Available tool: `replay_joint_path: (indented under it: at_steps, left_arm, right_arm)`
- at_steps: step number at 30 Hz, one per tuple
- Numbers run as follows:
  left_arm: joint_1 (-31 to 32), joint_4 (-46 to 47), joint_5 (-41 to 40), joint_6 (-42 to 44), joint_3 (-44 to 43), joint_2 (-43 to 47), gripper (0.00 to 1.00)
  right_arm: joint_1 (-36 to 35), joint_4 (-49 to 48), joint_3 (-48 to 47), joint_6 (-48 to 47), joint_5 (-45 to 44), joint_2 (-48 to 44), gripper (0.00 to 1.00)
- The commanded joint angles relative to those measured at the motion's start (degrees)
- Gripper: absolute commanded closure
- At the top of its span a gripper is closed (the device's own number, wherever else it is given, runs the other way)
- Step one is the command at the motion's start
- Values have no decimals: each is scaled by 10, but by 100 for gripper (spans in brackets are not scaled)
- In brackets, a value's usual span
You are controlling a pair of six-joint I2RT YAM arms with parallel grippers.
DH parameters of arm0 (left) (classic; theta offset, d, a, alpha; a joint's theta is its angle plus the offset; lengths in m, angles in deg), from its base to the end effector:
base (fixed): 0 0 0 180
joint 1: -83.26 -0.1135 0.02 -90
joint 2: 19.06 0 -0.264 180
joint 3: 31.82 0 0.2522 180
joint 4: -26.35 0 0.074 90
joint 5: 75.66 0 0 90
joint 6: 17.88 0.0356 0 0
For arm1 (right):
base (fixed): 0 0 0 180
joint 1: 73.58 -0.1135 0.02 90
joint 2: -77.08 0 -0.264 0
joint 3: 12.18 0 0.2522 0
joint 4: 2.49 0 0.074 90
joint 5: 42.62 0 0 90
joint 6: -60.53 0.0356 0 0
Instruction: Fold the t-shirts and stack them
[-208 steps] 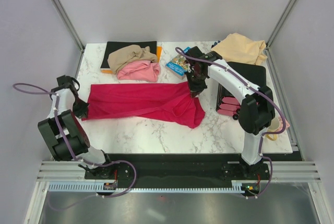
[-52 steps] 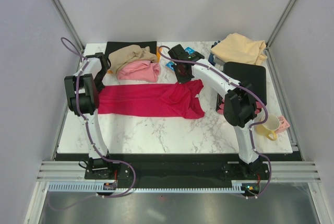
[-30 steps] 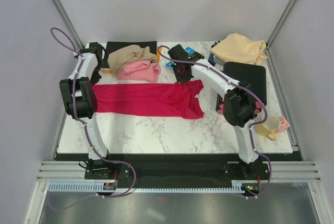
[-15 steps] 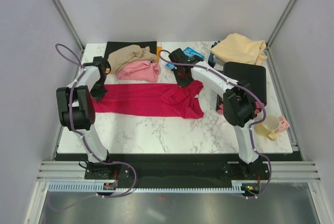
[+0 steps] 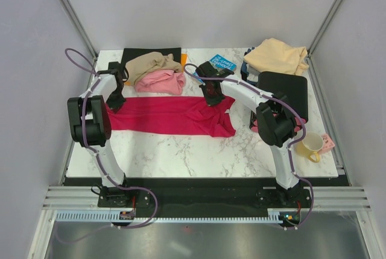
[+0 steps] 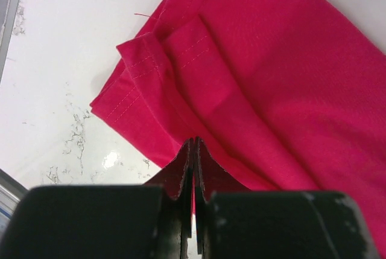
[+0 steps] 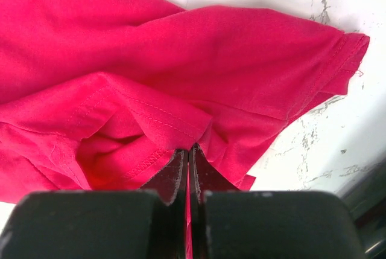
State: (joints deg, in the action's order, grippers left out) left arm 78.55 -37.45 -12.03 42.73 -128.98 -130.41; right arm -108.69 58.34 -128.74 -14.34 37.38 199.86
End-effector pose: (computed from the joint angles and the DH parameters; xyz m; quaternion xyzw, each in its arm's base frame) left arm 0.3801 0.0472 0.1940 -0.3067 0.9187 0.1998 0.1480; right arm 0.3767 0.2573 0.2077 -0.1523 0.9645 0.0068 0.2157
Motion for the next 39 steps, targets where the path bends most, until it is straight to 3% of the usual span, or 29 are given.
replay_joint_path:
  at_steps: [1,15,16,18,25,29,39]
  left_arm:
    - [9,17,-2,9,-12,-15,98]
    - [20,42,-20,10,0,-53,98]
    - [21,42,-20,10,-4,-62,98]
    - [21,41,-22,9,-12,-69,98]
    - [21,39,-30,4,-30,-99,98]
    - [21,30,-39,-12,-19,-67,84]
    - [24,-19,-35,-26,43,25,82]
  right_arm:
    - [1,-20,-6,3,-6,-28,100]
    - [1,-37,-27,9,-22,-25,100]
    - [1,-37,-26,9,-24,-26,98]
    - [1,-37,-27,9,-28,-27,85]
    - [1,-47,-24,-2,-74,-88,82]
    - [1,-37,-3,-5,-59,-129,80]
    - [-77,-30,99,28,25,-166,78]
